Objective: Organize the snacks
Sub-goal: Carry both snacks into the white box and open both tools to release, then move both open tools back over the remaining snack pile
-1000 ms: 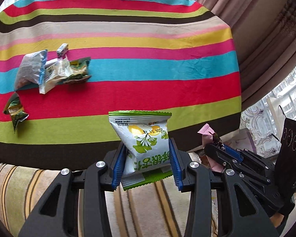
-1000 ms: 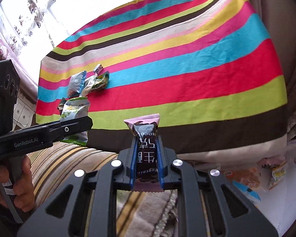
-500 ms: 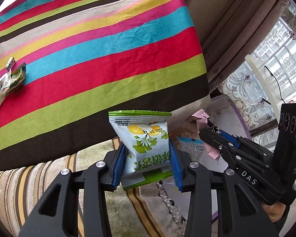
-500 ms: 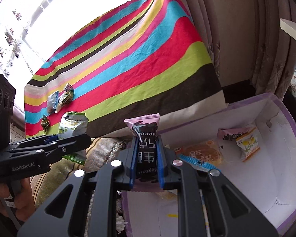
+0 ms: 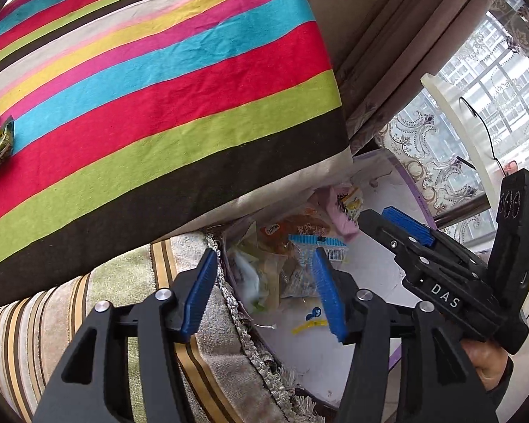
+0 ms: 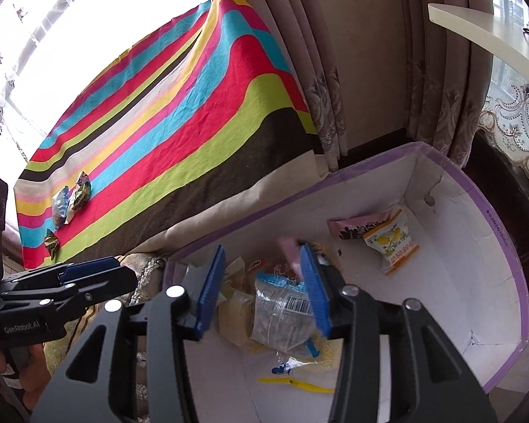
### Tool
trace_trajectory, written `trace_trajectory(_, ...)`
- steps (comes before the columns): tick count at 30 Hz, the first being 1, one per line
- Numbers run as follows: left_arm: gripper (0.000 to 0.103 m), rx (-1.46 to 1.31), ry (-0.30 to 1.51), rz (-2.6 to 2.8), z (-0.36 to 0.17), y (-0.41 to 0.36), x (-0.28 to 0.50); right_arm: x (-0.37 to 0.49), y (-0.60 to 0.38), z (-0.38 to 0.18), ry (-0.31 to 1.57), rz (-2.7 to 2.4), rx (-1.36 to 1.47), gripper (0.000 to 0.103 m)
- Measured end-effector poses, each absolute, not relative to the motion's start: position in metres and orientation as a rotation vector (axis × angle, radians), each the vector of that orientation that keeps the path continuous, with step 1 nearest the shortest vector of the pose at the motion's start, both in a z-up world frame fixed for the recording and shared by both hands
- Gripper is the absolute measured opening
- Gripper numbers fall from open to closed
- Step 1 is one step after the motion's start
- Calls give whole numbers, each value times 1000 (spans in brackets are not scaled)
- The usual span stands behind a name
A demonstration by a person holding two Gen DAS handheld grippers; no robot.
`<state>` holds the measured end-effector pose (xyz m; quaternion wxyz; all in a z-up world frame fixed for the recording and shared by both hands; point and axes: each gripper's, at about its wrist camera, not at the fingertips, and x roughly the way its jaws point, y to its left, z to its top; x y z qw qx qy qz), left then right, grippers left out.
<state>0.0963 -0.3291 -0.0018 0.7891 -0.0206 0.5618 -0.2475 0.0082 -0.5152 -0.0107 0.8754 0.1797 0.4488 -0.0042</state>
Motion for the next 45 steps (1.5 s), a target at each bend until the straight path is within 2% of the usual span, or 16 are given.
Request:
trace_trajectory(2,63,-47,1199,-525,2,-325,96,8,-513,-5,919,-17,358,69)
trace_trajectory(5,72,-61,1183,-500,8,-316,97,9,-503,7,891,-23,316,77)
trace_trajectory(9,80,-81,1151,-451,17,-296,99,15,-482,22,874,-6,266,79)
trace_trajectory(17,87,-83,1082,-294,35,-246,101,28,-446,41,895,-69,191,91)
trace_trajectory(23,89,3,983,-96,52,-207,91,30,-415,52,860,-173,65,95)
trace_trajectory(25,96,-9,966,-50,55,-188,88,31,-403,53,854,-178,41,95)
trace_trajectory(33,96,-38,953,58,47,-110,83,41,-347,55,862,-27,-22,95)
trace_trajectory(37,96,-216,956,35,44,-58,79,45,-335,56,883,92,96,95)
trace_trajectory(45,94,-355,973,51,31,-2,79,54,-307,62,875,189,145,95)
